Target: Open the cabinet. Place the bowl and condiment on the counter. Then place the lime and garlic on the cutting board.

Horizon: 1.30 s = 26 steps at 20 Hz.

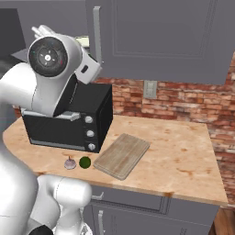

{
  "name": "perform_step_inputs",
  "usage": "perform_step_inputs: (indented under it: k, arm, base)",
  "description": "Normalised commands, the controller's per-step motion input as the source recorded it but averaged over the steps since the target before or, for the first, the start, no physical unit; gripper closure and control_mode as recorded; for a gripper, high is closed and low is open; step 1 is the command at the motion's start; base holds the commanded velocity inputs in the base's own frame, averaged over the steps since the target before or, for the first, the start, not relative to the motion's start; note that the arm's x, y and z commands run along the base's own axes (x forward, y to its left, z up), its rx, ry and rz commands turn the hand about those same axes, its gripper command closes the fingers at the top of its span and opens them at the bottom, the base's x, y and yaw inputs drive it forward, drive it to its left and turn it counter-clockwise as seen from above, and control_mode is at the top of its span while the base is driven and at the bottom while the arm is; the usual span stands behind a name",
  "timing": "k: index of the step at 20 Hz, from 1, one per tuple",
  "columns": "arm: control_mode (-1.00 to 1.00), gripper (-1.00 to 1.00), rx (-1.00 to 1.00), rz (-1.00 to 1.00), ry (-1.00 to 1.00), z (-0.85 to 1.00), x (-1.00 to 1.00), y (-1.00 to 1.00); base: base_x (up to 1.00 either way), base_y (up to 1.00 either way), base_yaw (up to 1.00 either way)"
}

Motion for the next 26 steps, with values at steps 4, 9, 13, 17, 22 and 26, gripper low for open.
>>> perform_step_inputs:
  k: [4,9,13,17,22,26]
  arm:
    - [-1.0,-1.0,0.0,0.03,0.0,-0.07,0.3,0.0]
    - [-1.0,-1.0,0.0,0.03,0.0,-0.01,0.35,0.0]
    - [-1.0,-1.0,0.0,0.01,0.0,0.0,0.35,0.0]
    - [-1.0,-1.0,0.0,0.0,0.01,-0.02,0.36,0.0]
    - [-1.0,-1.0,0.0,0.0,0.01,-0.06,0.33,0.0]
    - [-1.0,-1.0,0.0,0.0,0.0,-0.07,0.31,0.0]
  base:
    - [0.0,0.0,0.0]
    - [0.0,0.0,0.0]
    - [0.0,0.0,0.0]
    - [0.0,0.0,0.0]
    - [0.0,0.0,0.0]
    - [0.0,0.0,0.0]
